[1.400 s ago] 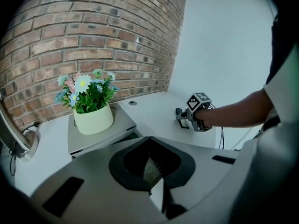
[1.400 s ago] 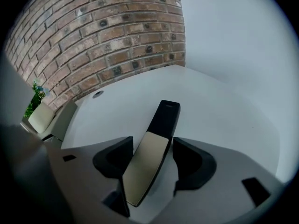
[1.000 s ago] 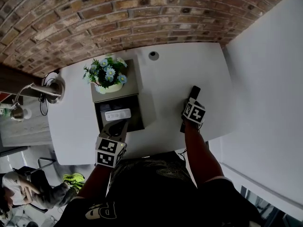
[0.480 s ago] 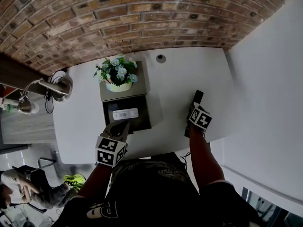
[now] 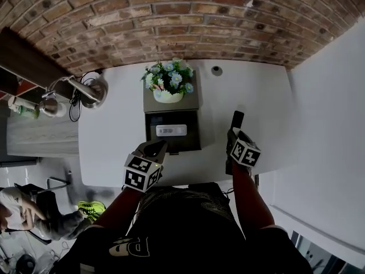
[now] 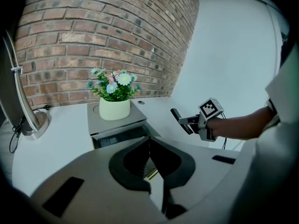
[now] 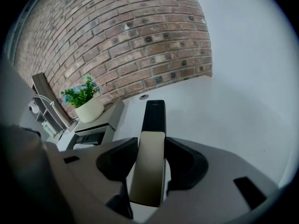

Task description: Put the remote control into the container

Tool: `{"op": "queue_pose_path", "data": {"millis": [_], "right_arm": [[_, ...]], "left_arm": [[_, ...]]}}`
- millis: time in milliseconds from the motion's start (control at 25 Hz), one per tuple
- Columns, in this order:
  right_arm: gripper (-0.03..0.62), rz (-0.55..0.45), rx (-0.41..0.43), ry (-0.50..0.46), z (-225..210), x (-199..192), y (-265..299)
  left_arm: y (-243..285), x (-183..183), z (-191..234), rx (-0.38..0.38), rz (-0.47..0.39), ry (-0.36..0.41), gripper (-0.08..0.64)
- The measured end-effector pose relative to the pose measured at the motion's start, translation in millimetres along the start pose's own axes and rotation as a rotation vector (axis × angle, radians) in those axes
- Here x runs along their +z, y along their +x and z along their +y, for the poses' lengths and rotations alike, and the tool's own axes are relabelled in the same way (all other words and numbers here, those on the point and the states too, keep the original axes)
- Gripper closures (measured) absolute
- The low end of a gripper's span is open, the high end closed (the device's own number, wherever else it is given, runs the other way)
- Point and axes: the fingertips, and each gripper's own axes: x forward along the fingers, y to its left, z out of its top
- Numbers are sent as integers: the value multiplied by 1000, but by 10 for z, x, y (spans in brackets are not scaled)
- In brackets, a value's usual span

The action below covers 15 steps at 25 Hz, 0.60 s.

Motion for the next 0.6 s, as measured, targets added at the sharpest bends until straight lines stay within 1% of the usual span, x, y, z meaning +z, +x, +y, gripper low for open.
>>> {"op": "queue_pose_path", "data": {"millis": [160, 280, 480, 600], "right_arm": [[399, 21, 72, -59, 405, -129, 10], [399, 41, 101, -91, 648, -209, -13], [400, 53, 146, -134, 1023, -248, -31], [399, 56, 180, -186, 1275, -251, -33]], "left_arm": [[-93, -61, 106, 6, -10, -6, 552], [-174, -110, 185, 13, -15, -14, 552], [-353, -193, 442, 52, -26, -39, 552], [-457, -268, 590, 76, -26, -56, 552]]}}
